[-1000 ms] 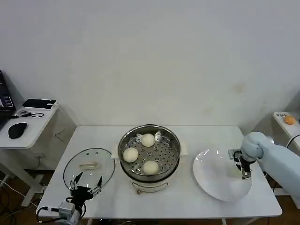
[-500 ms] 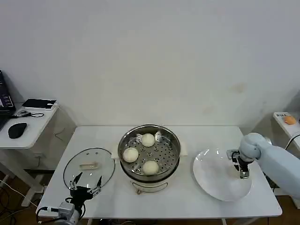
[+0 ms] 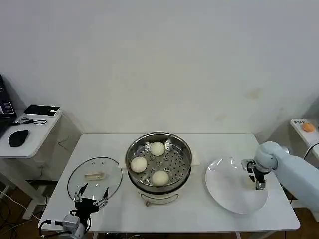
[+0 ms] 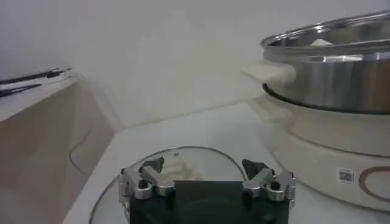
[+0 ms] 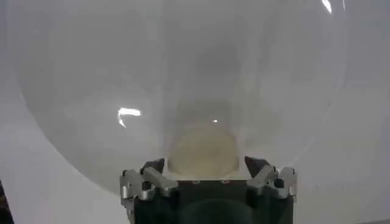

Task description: Take steamed baozi put them in steamer then cover it.

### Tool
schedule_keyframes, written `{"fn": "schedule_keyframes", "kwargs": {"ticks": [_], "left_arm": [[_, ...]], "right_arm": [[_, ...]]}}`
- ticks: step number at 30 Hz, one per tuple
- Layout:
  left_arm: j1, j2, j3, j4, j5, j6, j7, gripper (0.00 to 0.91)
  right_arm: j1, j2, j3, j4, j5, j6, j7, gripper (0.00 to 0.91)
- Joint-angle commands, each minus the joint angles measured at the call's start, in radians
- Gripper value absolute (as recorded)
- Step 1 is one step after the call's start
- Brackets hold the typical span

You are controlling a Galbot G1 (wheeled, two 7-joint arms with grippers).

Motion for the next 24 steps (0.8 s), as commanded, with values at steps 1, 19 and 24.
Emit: {"fn": "schedule_keyframes", "kwargs": {"ticks": [1, 19, 24], "left_arm": [[0.001, 0.001, 0.002, 0.001, 0.001, 0.000, 0.000, 0.907], [-0.032, 0.002, 0.004, 0.004, 0.002, 0.001, -0.002, 0.907], [-0.037, 0.005, 0.003, 0.009, 0.017, -0.002, -0.008, 0.907]], "right_arm": [[0.005, -0.003, 0.001, 0.002, 0.004, -0.001, -0.002, 0.564], [0.274, -0.035, -0.039, 0.195, 0.300, -0.095, -0.019, 0.564], [0.442, 0.062, -0.135, 0.207, 0.435, -0.162, -0.018, 0.564]]}}
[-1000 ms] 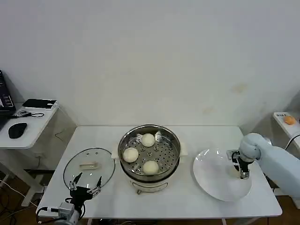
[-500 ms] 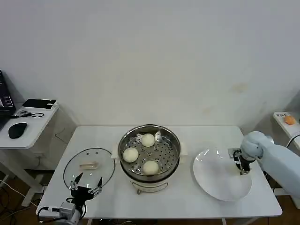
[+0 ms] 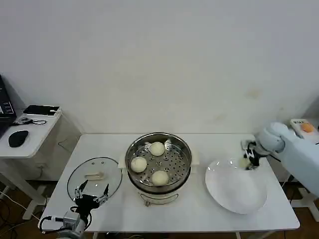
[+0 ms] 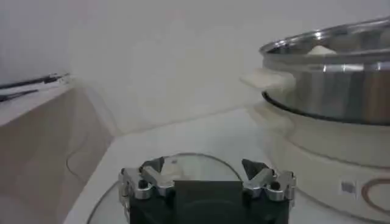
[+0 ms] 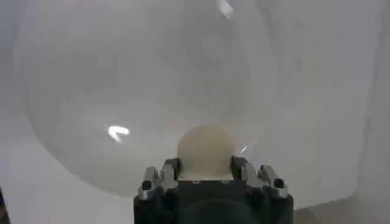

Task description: Take steamed baozi put them in steamer then cover it.

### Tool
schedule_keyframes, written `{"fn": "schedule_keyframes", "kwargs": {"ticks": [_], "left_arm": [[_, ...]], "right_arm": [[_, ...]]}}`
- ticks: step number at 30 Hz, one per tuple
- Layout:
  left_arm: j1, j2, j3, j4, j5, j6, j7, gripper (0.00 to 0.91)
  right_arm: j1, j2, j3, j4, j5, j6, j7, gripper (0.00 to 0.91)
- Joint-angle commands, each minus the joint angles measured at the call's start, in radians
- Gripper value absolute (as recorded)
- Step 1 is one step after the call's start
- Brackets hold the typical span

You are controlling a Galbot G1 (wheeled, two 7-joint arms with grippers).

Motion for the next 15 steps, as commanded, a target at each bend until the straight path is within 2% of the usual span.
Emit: {"fn": "schedule_keyframes", "kwargs": {"ticks": [1, 6, 10, 15], "left_arm": [[-0.005, 0.003, -0.002, 0.005, 0.029, -0.005, -0.009, 0.907], [-0.008, 0.018, -0.011, -0.004, 0.057, -0.014, -0.011, 0.907], [-0.022, 0.011, -0.030, -0.008, 0.061, -0.014, -0.021, 0.907], [-0.030, 0.007, -0.037, -0.024, 0.053, -0.013, -0.019, 0.907]], "right_arm": [[0.305, 0.128, -0.149, 0.078, 0.261, -0.105, -0.003, 0.564], [0.451, 0.219, -0.271, 0.073, 0.374, -0.141, 0.005, 0.564], [0.540, 0.302, -0.348, 0.033, 0.502, -0.170, 0.024, 0.574], [0.574, 0.402, -0.391, -0.007, 0.545, -0.191, 0.034, 0.574]]}}
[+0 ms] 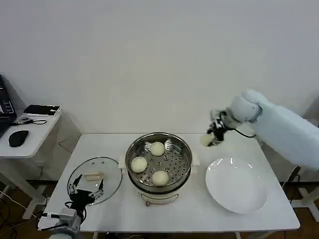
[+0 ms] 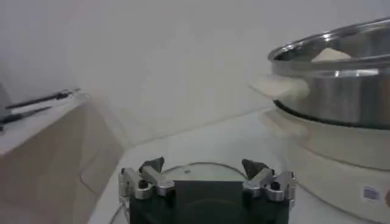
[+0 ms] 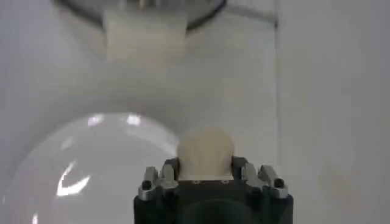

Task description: Take steamed baozi put them in steamer then cover it.

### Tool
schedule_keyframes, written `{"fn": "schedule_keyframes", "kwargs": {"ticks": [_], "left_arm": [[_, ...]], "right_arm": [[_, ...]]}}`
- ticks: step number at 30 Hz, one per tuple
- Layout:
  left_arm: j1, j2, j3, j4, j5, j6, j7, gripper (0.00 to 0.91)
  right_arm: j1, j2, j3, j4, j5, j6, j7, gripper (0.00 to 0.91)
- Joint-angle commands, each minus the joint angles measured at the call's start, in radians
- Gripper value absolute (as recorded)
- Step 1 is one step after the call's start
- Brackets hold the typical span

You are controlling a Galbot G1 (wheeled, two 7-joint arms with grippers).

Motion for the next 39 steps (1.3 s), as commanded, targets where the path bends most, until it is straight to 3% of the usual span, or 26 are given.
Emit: {"fn": "schedule_keyframes", "kwargs": {"ticks": [1, 11, 17, 39], "left_arm": [[-0.009, 0.001, -0.011, -0.013, 0.013, 0.002, -0.002, 0.907], [-0.018, -0.001, -0.033, -0.030, -0.002, 0.012, -0.003, 0.907], [-0.009, -0.009, -0.040, -0.040, -0.006, 0.013, -0.006, 0.907], [-0.002, -0.026, -0.026, -0.048, -0.006, 0.010, -0.008, 0.907]], "right_arm": [[0.225, 0.226, -0.179, -0.044, 0.234, -0.072, 0.018, 0.574], [0.182, 0.345, -0.272, -0.085, 0.265, -0.100, 0.036, 0.574], [0.158, 0.364, -0.323, -0.094, 0.251, -0.105, 0.042, 0.574], [0.113, 0.319, -0.367, -0.080, 0.178, -0.104, 0.026, 0.574]]}}
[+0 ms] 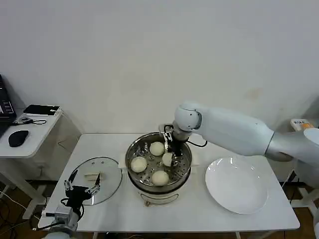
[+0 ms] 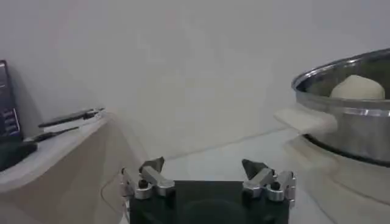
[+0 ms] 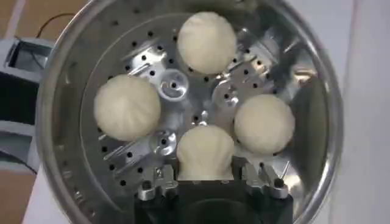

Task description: Take steamed baozi put them in steamer then cover it.

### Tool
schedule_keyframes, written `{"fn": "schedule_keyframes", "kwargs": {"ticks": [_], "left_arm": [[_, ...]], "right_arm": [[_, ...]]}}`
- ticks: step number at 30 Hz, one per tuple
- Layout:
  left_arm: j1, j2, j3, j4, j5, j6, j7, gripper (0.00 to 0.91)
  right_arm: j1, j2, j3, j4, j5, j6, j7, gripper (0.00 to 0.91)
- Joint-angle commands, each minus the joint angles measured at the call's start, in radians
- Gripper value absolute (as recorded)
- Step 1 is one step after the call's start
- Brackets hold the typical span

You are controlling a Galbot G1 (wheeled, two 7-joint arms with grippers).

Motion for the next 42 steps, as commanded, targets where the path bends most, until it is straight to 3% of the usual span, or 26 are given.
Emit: {"fn": "schedule_keyframes", "kwargs": {"ticks": [1, 13, 14, 15, 25, 31, 37, 40, 42], "left_arm": [[-0.002, 0.002, 0.001, 0.001, 0.000, 0.000, 0.000, 0.907], [-0.003, 0.003, 0.004, 0.005, -0.001, -0.003, 0.002, 0.907], [-0.003, 0.003, 0.004, 0.005, -0.001, -0.003, 0.002, 0.907], [-0.003, 0.003, 0.005, 0.006, -0.001, -0.004, 0.003, 0.907], [0.000, 0.000, 0.011, 0.002, -0.005, -0.008, 0.011, 0.907], [0.001, -0.011, 0.020, 0.000, -0.006, -0.008, 0.013, 0.907], [-0.002, -0.014, 0.028, 0.004, -0.005, -0.010, 0.014, 0.907], [-0.008, -0.013, 0.029, 0.013, -0.007, -0.024, 0.010, 0.907], [-0.014, -0.013, 0.029, 0.024, -0.008, -0.029, 0.007, 0.907]], "right_arm": [[-0.007, 0.005, -0.020, -0.008, -0.024, 0.000, -0.001, 0.574], [-0.013, 0.000, -0.017, -0.012, -0.045, 0.005, -0.011, 0.574], [-0.015, -0.001, -0.016, -0.011, -0.050, 0.005, -0.011, 0.685], [-0.017, -0.003, -0.017, -0.010, -0.053, 0.005, -0.010, 0.907], [-0.009, -0.028, 0.026, 0.003, -0.051, 0.005, 0.005, 0.907], [0.021, -0.093, 0.076, 0.049, -0.025, 0.006, -0.003, 0.907], [0.001, -0.163, 0.223, 0.064, 0.000, 0.014, 0.004, 0.907], [-0.039, -0.177, 0.320, 0.062, 0.041, 0.021, 0.051, 0.907], [-0.094, -0.184, 0.466, 0.058, 0.089, 0.075, 0.137, 0.907]]}}
